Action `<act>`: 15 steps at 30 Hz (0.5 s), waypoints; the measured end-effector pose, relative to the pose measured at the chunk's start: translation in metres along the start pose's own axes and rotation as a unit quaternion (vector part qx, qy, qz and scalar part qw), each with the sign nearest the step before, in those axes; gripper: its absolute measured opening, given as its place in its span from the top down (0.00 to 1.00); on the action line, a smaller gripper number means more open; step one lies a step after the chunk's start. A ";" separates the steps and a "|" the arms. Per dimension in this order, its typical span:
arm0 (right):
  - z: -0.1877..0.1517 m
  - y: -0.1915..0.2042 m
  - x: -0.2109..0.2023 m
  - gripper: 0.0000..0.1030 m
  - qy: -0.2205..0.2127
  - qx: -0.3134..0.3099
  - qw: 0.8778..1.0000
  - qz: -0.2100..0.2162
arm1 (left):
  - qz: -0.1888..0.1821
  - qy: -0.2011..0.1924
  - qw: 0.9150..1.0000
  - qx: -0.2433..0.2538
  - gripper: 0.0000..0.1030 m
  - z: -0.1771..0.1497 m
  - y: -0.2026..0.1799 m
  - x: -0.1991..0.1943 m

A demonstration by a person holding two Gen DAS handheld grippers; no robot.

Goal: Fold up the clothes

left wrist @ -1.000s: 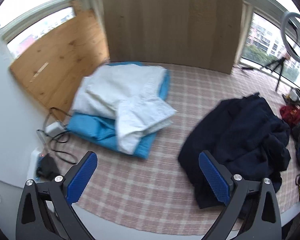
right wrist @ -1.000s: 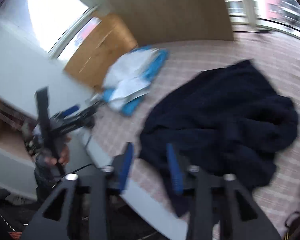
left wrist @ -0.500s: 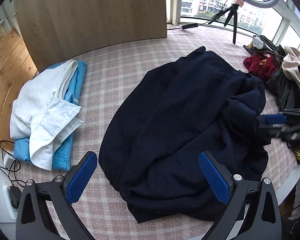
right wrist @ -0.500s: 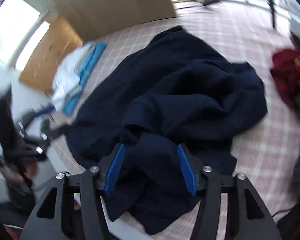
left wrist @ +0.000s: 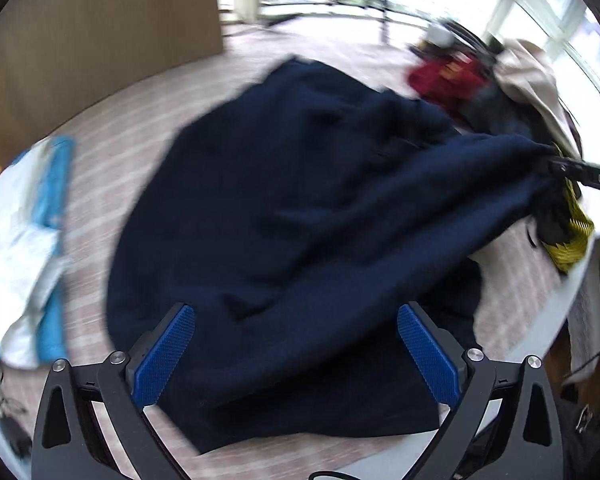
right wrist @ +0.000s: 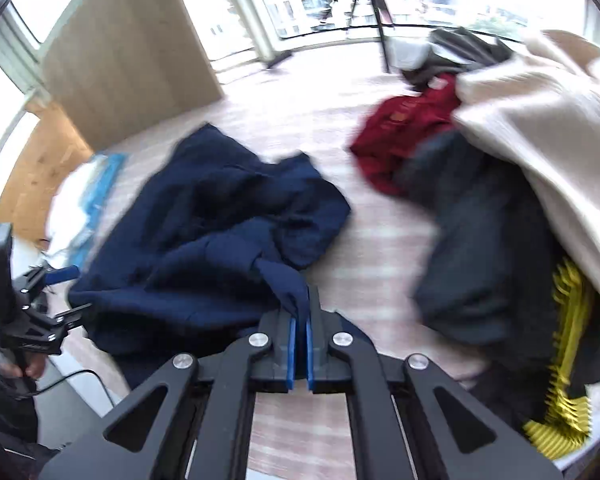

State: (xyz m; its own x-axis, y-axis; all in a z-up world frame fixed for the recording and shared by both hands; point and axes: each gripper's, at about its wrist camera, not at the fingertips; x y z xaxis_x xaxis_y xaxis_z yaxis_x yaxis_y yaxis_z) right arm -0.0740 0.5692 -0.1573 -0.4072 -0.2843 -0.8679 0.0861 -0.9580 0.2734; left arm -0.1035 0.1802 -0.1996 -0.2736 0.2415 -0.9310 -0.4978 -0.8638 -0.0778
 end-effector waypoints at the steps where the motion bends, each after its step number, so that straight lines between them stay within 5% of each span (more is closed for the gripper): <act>1: -0.005 0.000 0.001 0.97 0.008 0.006 1.000 0.004 | 0.002 0.006 1.000 0.007 0.01 0.002 -0.006 0.005; 10: -0.063 0.022 0.027 0.97 0.078 -0.016 0.997 0.014 | 0.011 -0.009 0.999 0.033 0.01 0.040 -0.016 0.015; 15: -0.082 0.013 0.031 0.94 0.110 -0.013 0.994 0.004 | 0.060 -0.020 0.994 0.086 0.01 0.080 -0.029 0.039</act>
State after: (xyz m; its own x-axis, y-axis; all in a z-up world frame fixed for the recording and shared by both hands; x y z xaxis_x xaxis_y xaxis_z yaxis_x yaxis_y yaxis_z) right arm -0.0113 0.5450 -0.2147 -0.1976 -0.2901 -0.9364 0.1127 -0.9556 0.2723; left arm -0.1651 0.2502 -0.2052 -0.3698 0.1619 -0.9149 -0.5923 -0.7997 0.0979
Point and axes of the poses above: each gripper's, at about its wrist camera, not at the fingertips, and x roughly the way its jaws point, y to its left, z to its top, and after that the axes turned 2 degrees about -y, right-handed
